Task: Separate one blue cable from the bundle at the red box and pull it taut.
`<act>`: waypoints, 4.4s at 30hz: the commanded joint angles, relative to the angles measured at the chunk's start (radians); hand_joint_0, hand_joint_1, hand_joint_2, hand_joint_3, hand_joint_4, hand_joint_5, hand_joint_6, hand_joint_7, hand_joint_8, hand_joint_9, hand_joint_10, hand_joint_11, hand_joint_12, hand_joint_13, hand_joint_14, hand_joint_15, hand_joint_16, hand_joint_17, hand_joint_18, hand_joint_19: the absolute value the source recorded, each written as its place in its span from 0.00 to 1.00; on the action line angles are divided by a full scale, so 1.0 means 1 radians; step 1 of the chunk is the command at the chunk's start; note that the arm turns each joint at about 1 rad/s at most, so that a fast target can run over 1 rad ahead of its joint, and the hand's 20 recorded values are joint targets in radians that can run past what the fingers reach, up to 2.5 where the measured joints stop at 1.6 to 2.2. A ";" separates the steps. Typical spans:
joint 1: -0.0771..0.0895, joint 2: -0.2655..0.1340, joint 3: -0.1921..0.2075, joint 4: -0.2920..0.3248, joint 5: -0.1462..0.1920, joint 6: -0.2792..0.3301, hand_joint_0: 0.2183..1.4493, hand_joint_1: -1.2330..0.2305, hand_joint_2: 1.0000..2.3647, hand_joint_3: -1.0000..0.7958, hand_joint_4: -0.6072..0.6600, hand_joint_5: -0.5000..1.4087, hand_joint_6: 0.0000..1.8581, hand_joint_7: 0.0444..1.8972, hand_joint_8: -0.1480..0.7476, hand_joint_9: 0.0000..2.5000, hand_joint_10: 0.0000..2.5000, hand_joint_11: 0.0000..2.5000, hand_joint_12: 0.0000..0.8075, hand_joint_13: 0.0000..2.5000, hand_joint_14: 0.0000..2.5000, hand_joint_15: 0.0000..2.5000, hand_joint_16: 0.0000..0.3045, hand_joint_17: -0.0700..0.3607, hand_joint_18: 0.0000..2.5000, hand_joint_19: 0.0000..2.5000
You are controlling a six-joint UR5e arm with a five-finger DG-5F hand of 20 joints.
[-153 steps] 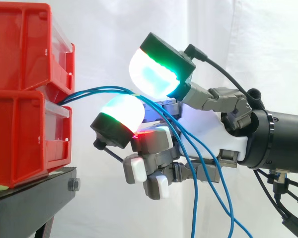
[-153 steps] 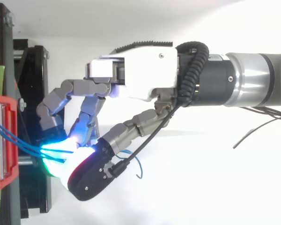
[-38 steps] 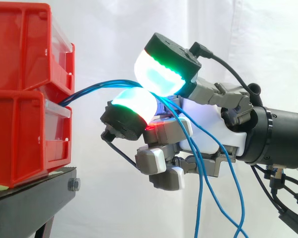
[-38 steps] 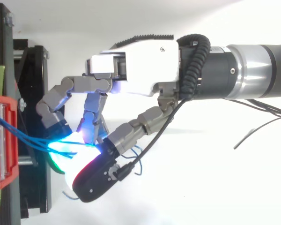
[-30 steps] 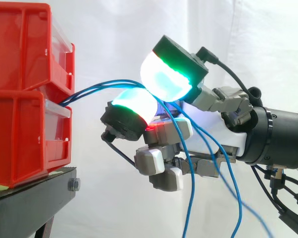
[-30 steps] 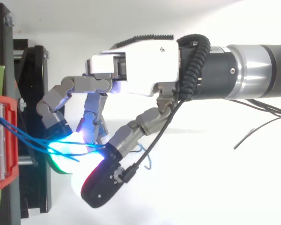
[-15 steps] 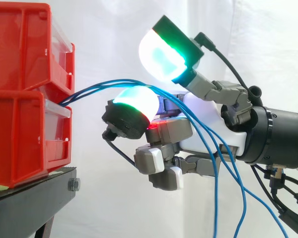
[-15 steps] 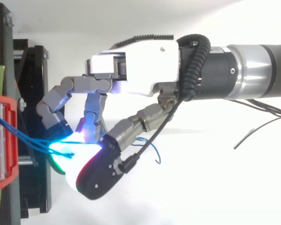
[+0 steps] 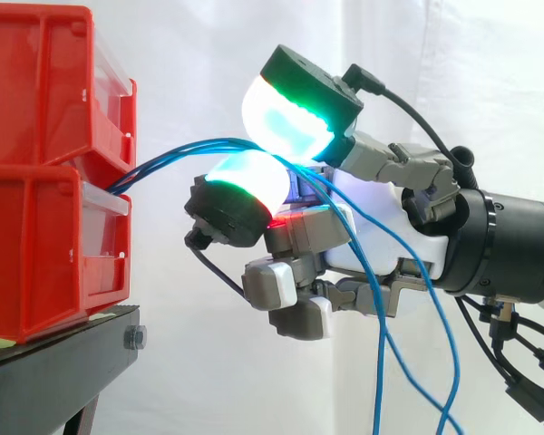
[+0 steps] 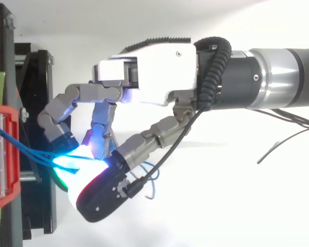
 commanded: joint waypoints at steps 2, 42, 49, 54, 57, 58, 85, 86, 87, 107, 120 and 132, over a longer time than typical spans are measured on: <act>0.000 0.000 -0.001 -0.002 0.000 0.000 0.48 0.18 0.01 0.36 0.55 0.18 0.49 0.82 0.62 0.47 0.01 0.46 0.52 0.43 0.01 0.27 0.18 0.45 0.45 0.30; 0.000 0.000 -0.001 0.001 -0.004 0.001 0.35 0.24 0.02 0.50 0.63 0.19 0.47 0.82 0.63 0.47 0.01 0.47 0.55 0.43 0.01 0.27 0.19 0.46 0.46 0.31; 0.000 0.000 0.001 -0.001 -0.004 0.001 0.49 0.21 0.00 0.29 0.62 0.18 0.48 0.87 0.64 0.46 0.01 0.46 0.53 0.41 0.01 0.26 0.18 0.45 0.45 0.29; 0.000 0.000 -0.001 0.001 -0.004 0.000 0.48 0.21 0.00 0.28 0.66 0.18 0.47 0.89 0.66 0.46 0.01 0.45 0.52 0.41 0.01 0.25 0.18 0.45 0.45 0.26; 0.000 0.000 -0.001 -0.001 -0.004 0.000 0.45 0.20 0.00 0.28 0.72 0.19 0.46 0.88 0.67 0.46 0.01 0.43 0.52 0.41 0.01 0.25 0.18 0.45 0.45 0.26; 0.000 0.000 -0.001 -0.001 -0.004 0.000 0.44 0.19 0.00 0.28 0.75 0.19 0.46 0.87 0.68 0.47 0.01 0.43 0.52 0.41 0.01 0.25 0.18 0.45 0.45 0.26; -0.002 0.000 0.001 0.001 -0.018 0.001 0.31 0.52 0.02 0.44 0.66 0.20 0.40 0.70 0.63 0.48 0.01 0.40 0.55 0.41 0.01 0.28 0.19 0.47 0.44 0.36; -0.002 0.000 0.001 0.001 -0.018 0.001 0.31 0.51 0.02 0.43 0.66 0.20 0.39 0.69 0.63 0.48 0.01 0.40 0.55 0.41 0.01 0.28 0.19 0.47 0.44 0.35; -0.002 0.000 0.001 0.001 -0.018 0.001 0.31 0.49 0.01 0.43 0.66 0.19 0.39 0.70 0.63 0.48 0.01 0.40 0.55 0.41 0.01 0.27 0.19 0.47 0.44 0.36; -0.002 0.000 0.001 0.001 -0.018 -0.002 0.29 0.35 0.01 0.33 0.66 0.19 0.39 0.71 0.62 0.46 0.01 0.40 0.55 0.41 0.01 0.27 0.19 0.47 0.44 0.34; -0.002 0.000 0.001 -0.002 -0.018 -0.002 0.45 0.19 0.02 0.42 0.64 0.16 0.48 0.76 0.63 0.43 0.01 0.44 0.54 0.39 0.01 0.26 0.19 0.46 0.43 0.29; -0.002 0.000 0.001 -0.001 -0.018 -0.002 0.40 0.17 0.00 0.28 0.65 0.19 0.48 0.82 0.65 0.49 0.01 0.46 0.52 0.41 0.01 0.26 0.18 0.45 0.45 0.28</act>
